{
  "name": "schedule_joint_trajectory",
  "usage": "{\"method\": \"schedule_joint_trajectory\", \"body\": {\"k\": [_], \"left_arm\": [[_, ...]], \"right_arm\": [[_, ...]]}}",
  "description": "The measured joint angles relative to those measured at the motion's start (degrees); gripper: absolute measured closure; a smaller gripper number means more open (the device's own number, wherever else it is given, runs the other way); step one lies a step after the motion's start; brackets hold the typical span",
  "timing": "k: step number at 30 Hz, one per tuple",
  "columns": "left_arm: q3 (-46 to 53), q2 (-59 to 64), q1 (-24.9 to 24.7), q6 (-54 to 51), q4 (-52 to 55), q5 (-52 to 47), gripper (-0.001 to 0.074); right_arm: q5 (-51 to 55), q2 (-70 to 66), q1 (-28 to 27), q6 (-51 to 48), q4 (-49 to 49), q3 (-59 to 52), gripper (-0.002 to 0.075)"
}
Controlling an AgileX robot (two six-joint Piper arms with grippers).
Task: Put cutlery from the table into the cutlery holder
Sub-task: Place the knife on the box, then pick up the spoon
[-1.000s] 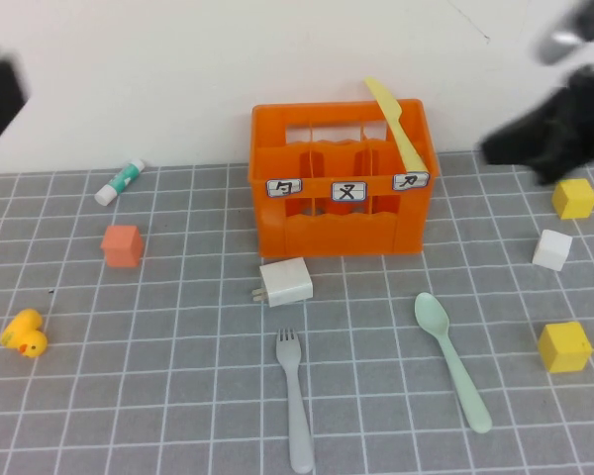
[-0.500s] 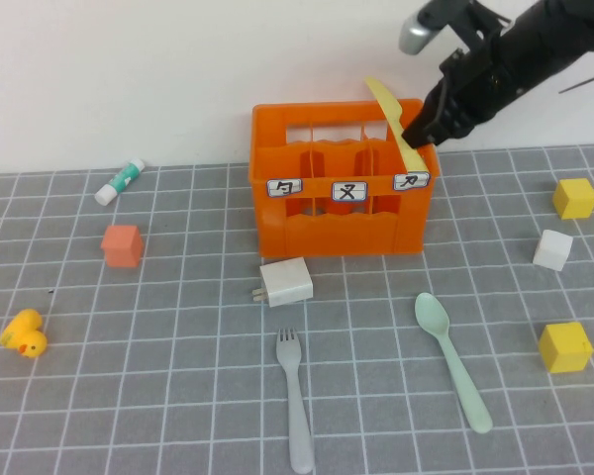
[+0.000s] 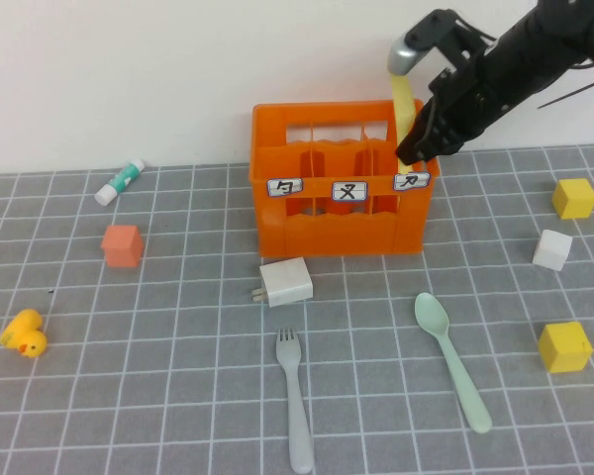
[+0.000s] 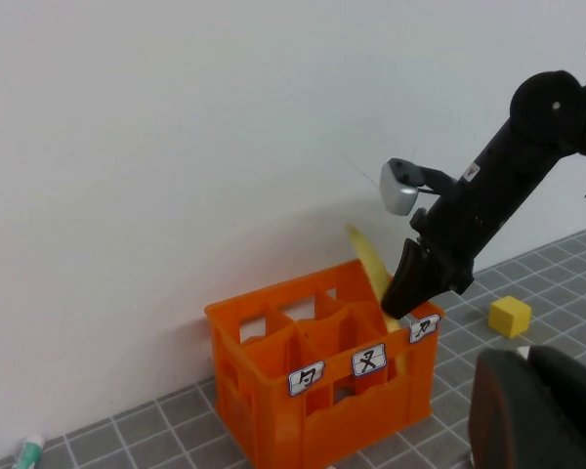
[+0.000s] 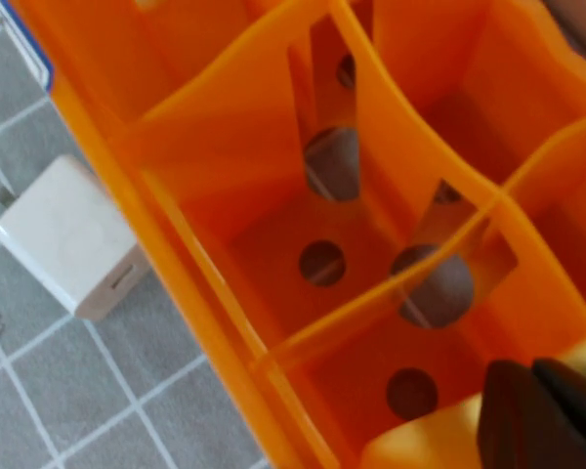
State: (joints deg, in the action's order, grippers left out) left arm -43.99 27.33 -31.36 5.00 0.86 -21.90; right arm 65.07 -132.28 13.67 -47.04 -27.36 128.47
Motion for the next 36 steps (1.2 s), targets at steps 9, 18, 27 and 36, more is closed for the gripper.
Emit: {"method": "schedule_joint_trajectory", "body": {"k": [9, 18, 27, 36], "left_arm": [[0.0, 0.0, 0.0, 0.0, 0.8, -0.4, 0.0734], [0.0, 0.0, 0.0, 0.1, 1.2, -0.4, 0.0734], [0.0, 0.0, 0.0, 0.1, 4.5, -8.1, 0.0734], [1.3, -0.3, 0.0, 7.0, 20.4, -18.3, 0.0735]], "right_arm": [[-0.8, -0.7, 1.0, -0.2, -0.1, 0.1, 0.0729], [3.6, 8.3, 1.0, 0.2, 0.8, 0.7, 0.0729], [6.4, 26.4, 4.0, 7.1, 11.5, -4.4, 0.0729], [6.2, 41.3, 5.6, 12.3, 18.2, -29.9, 0.0729]]}}
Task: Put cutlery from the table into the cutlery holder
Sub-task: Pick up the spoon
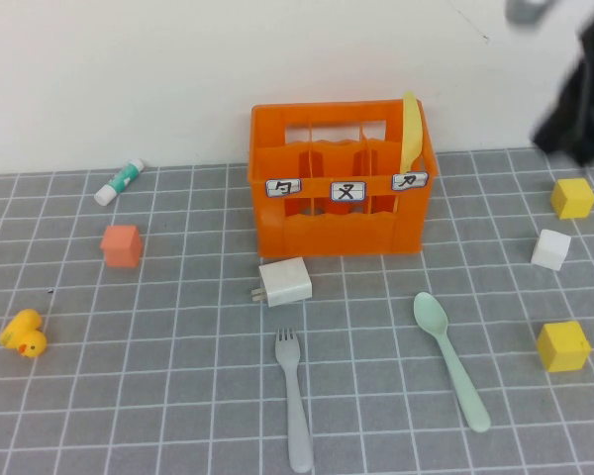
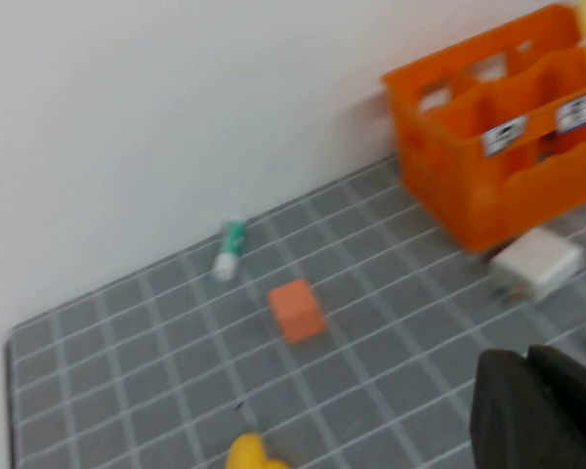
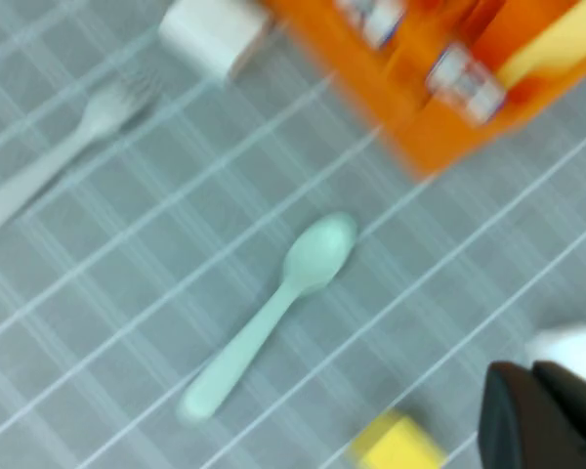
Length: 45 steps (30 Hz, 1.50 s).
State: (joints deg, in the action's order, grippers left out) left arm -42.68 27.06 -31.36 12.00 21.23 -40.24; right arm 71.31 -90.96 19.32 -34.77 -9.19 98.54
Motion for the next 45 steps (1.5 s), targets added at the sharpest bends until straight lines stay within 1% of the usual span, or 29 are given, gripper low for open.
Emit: {"method": "schedule_joint_trajectory", "body": {"k": [5, 9, 12, 14, 18, 19, 21, 25, 26, 28, 31, 37, 45], "left_arm": [[6.6, -1.2, 0.0, 5.2, 7.3, -0.3, 0.0735], [12.7, -1.6, 0.0, 6.4, 9.5, -0.3, 0.0735], [16.4, -1.6, 0.0, 8.4, 9.5, 1.0, 0.0735], [17.2, -1.6, 0.0, 9.6, 9.7, 3.1, 0.0735], [17.5, -1.6, 0.0, 10.3, 9.9, 7.1, 0.0735], [17.5, -1.6, 0.0, 10.4, 10.0, 7.3, 0.0735], [17.5, -1.6, 0.0, 10.6, 10.1, 7.6, 0.0735], [18.0, -1.6, 0.0, 10.7, 10.7, 7.6, 0.0735], [18.3, -1.6, 0.0, 10.7, 10.8, 7.6, 0.0735], [19.2, -1.6, 0.0, 10.7, 11.3, 7.6, 0.0735], [19.9, -1.6, 0.0, 10.7, 11.7, 7.6, 0.0735], [19.8, -1.6, 0.0, 11.6, 12.0, 8.2, 0.0735], [19.8, -1.6, 0.0, 12.1, 12.0, 8.4, 0.0735]], "right_arm": [[-6.7, 6.7, 0.5, 1.8, 0.1, -17.7, 0.0729], [-13.0, 7.8, 1.0, 3.0, 0.2, -28.4, 0.0729], [-18.5, 7.4, 2.4, 2.6, 0.2, -33.0, 0.0729], [-22.1, 6.3, 3.3, 1.7, 0.1, -34.7, 0.0729], [-28.3, 2.2, 4.3, 1.1, -2.1, -35.2, 0.0718], [-29.2, 1.3, 4.3, 0.8, -2.6, -35.0, 0.0694], [-30.0, -1.2, 4.3, 0.7, -3.1, -34.5, 0.0613], [-30.3, -5.4, 4.4, 1.5, -3.7, -33.4, 0.0354], [-30.5, -6.3, 4.4, 2.2, -4.0, -33.4, 0.0307], [-30.5, -8.1, 4.4, 3.5, -4.3, -33.4, 0.0261], [-31.1, -10.8, 4.4, 5.0, -4.6, -33.4, 0.0247], [-33.6, -14.7, 4.4, 3.9, -4.8, -33.4, 0.0247], [-38.4, -15.6, 4.6, 3.7, -4.8, -33.4, 0.0270]]}}
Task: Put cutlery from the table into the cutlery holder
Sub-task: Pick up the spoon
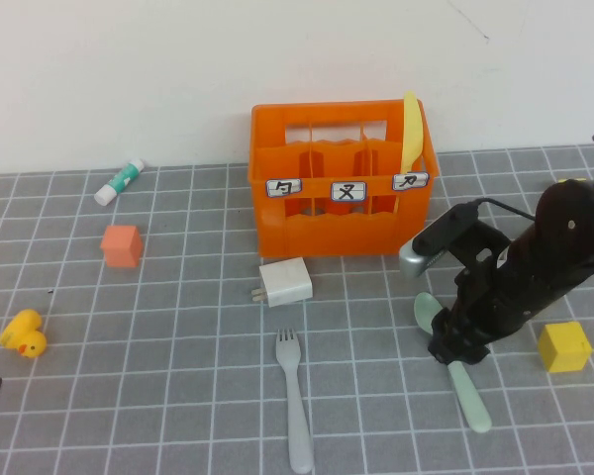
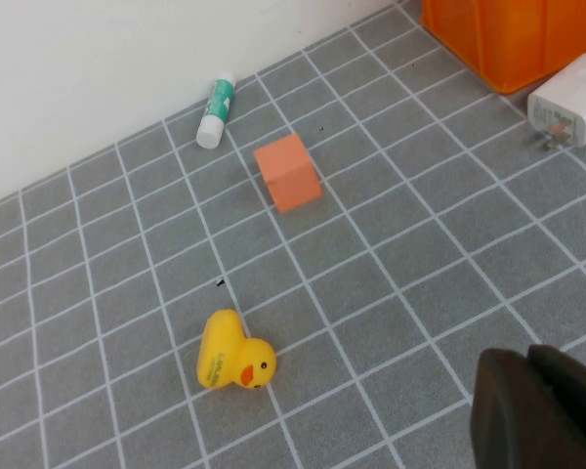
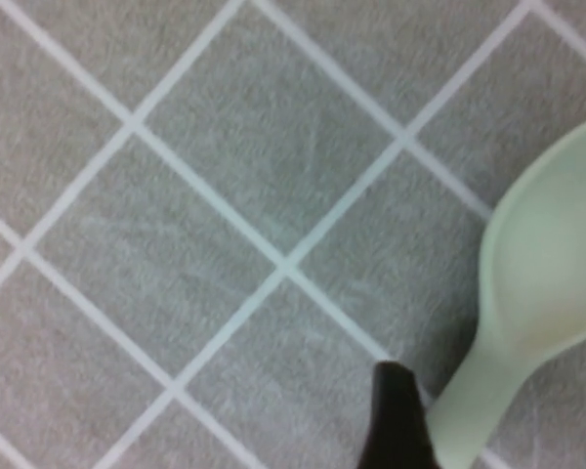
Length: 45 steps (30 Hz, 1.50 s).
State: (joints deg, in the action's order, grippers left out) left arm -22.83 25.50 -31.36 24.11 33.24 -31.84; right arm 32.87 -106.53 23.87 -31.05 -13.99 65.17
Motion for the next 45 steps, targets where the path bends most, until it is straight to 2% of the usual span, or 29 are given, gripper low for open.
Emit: {"method": "schedule_joint_trajectory", "body": {"k": [8, 15, 18, 21, 26, 31, 36, 41, 45], "left_arm": [[0.0, 0.0, 0.0, 0.5, 0.0, 0.1, 0.0735], [0.0, 0.0, 0.0, 0.6, 0.0, 0.2, 0.0735], [0.0, 0.0, 0.0, 1.3, 0.0, 0.2, 0.0735], [0.0, 0.0, 0.0, 2.2, 0.0, 0.2, 0.0735], [0.0, 0.0, 0.0, 17.7, -2.6, 3.3, 0.0735], [0.0, 0.0, 0.0, 23.5, -12.4, 10.4, 0.0735], [-0.8, 3.4, 0.0, 21.2, -22.0, 11.6, 0.0735], [-6.7, 12.8, 0.0, 8.7, -32.3, 3.3, 0.0735], [-10.5, 19.9, 0.0, 1.6, -37.6, 0.7, 0.0735]], "right_arm": [[-1.0, -1.7, 2.8, -1.3, 2.1, 0.0, 0.0282], [-0.8, -1.8, 2.8, 0.0, 3.6, 0.5, 0.0286], [-0.8, -1.9, 2.8, 0.2, 4.0, 0.5, 0.0312], [-0.8, -1.9, 2.8, 0.2, 4.5, 0.5, 0.0370], [-1.0, -1.9, 2.8, 0.3, 4.7, 0.5, 0.0447], [-1.0, -1.9, 2.8, 0.3, 4.9, 0.6, 0.0470], [-1.0, -1.9, 2.8, 0.3, 4.9, 0.6, 0.0476], [-1.0, -1.9, 2.8, 0.3, 4.9, 0.6, 0.0480], [-1.2, -1.9, 2.8, 0.0, 4.9, 0.6, 0.0500]]}}
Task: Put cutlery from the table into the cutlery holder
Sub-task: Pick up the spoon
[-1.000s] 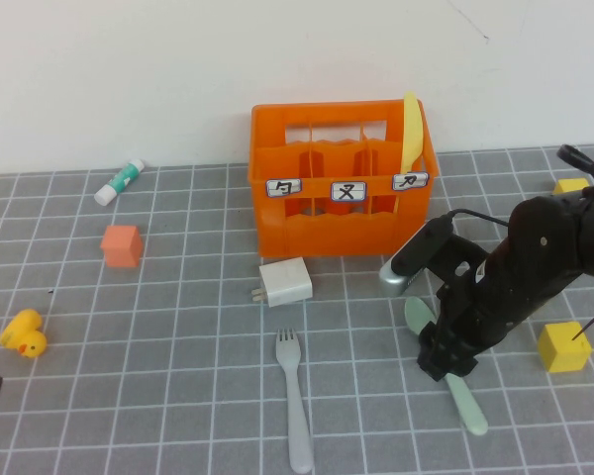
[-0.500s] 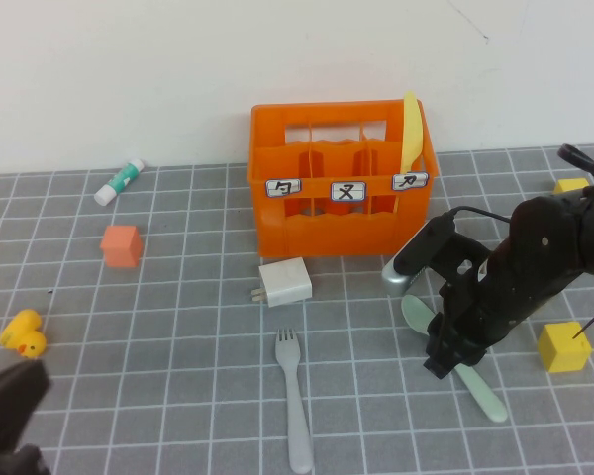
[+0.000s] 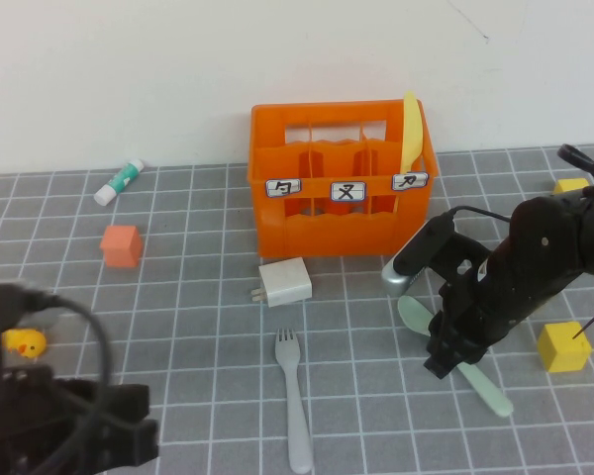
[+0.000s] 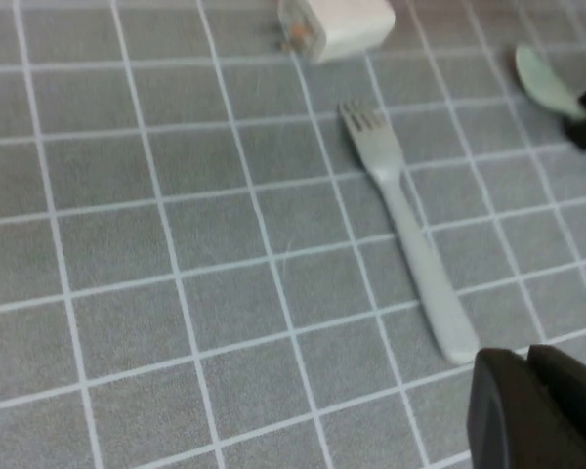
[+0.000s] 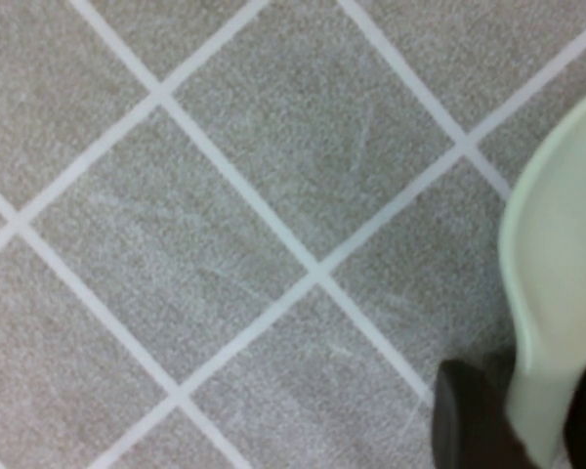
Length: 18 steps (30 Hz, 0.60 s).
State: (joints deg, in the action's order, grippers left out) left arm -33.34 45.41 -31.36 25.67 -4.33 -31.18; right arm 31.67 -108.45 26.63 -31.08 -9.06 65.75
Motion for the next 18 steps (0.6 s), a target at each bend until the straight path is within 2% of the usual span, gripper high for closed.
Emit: {"method": "schedule_joint_trajectory", "body": {"k": [4, 12, 18], "left_arm": [[-0.7, 3.3, 0.0, -1.8, -1.1, -0.2, 0.0735], [-0.8, 3.6, 0.0, -2.8, 0.7, -0.7, 0.0735], [-0.8, 3.6, 0.0, -2.8, 1.2, -1.0, 0.0735]], "right_arm": [[-0.5, -0.1, 0.0, 0.0, 0.0, 0.0, 0.0605], [-0.3, 0.9, 0.0, 0.4, -0.6, 0.0, 0.0607], [-2.6, 10.9, 0.0, -0.8, -6.0, -0.1, 0.0607]]}}
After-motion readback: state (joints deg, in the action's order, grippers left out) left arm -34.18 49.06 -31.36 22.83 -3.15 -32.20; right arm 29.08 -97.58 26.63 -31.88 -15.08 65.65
